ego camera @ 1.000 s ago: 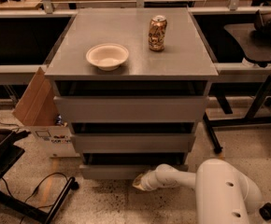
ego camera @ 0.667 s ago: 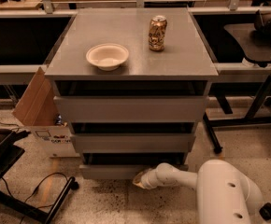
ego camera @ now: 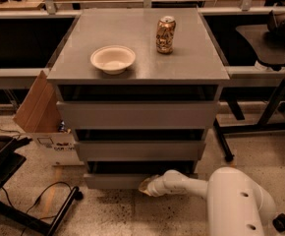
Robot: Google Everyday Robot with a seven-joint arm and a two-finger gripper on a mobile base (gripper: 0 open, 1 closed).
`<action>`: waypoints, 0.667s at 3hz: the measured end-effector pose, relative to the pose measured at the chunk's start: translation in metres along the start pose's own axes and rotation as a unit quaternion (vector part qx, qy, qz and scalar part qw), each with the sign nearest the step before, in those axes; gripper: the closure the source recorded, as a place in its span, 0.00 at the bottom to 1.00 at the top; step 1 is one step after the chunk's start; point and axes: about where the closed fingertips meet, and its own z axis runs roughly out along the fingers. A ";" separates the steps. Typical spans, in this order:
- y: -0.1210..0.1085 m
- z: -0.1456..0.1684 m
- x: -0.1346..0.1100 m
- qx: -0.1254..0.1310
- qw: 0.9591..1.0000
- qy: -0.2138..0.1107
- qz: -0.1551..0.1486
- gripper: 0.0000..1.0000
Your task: Close bottom drawer
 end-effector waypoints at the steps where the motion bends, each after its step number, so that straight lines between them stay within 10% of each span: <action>1: 0.002 0.001 0.000 -0.001 1.000 0.000 0.000 0.45; 2: 0.004 0.003 -0.001 -0.003 1.000 -0.001 0.000 0.22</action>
Offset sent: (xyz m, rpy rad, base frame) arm -0.0010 0.0013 -0.0009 0.0008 0.0017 0.0016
